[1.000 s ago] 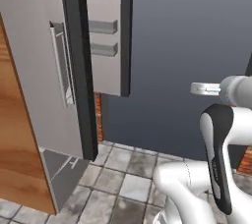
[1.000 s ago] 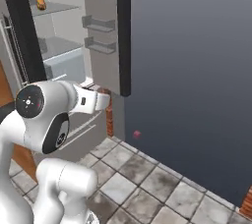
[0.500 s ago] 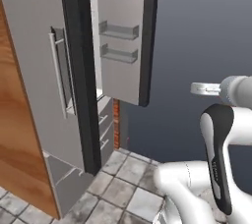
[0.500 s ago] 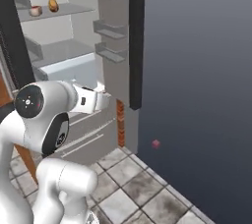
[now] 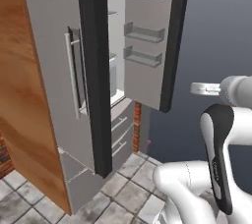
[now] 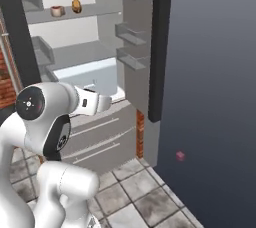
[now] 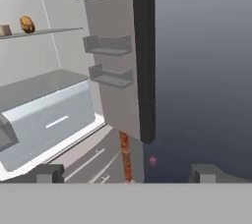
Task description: Gather the mushroom and avocado from the fridge and place them on a tray on the dining counter. Then gather the steak and chicken drumstick from the fridge and place them on the other tray.
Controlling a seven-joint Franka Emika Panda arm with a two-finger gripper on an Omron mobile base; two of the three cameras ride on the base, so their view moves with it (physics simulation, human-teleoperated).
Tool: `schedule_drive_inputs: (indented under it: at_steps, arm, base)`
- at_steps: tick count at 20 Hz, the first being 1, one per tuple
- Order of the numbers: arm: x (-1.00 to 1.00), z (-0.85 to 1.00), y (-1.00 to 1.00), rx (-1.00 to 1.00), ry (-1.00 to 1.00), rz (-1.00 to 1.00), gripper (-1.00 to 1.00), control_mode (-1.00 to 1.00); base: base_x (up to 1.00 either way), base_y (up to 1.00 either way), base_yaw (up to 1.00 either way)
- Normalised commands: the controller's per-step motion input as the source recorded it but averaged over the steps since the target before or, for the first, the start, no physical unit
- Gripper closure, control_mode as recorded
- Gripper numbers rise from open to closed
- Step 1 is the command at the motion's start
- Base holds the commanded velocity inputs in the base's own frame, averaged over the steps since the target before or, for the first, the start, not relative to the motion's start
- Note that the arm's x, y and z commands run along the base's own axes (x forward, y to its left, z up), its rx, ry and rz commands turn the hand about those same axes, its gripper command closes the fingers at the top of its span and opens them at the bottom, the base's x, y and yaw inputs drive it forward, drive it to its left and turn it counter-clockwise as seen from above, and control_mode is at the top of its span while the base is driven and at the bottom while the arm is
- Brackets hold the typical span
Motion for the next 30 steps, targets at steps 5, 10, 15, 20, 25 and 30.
schedule_drive_inputs:
  at_steps: [5, 10, 15, 20, 25, 30]
  arm:
    - [0.0, 0.0, 0.0, 0.0, 0.0, 0.0, -1.0, 1.0]
    - [0.0, 0.0, 0.0, 0.0, 0.0, 0.0, -1.0, 1.0]
    - [0.0, 0.0, 0.0, 0.0, 0.0, 0.0, -1.0, 1.0]
    - [0.0, 0.0, 0.0, 0.0, 0.0, 0.0, -1.0, 1.0]
    - [0.0, 0.0, 0.0, 0.0, 0.0, 0.0, -1.0, 1.0]
    - [0.0, 0.0, 0.0, 0.0, 0.0, 0.0, -1.0, 1.0]
  base:
    - [0.55, -0.04, 0.35]
    - [0.54, -0.22, 0.37]
    - [0.52, -0.3, 0.37]
    - [0.53, -0.31, 0.38]
    - [0.5, -0.31, 0.35]
    - [0.46, -0.34, 0.3]
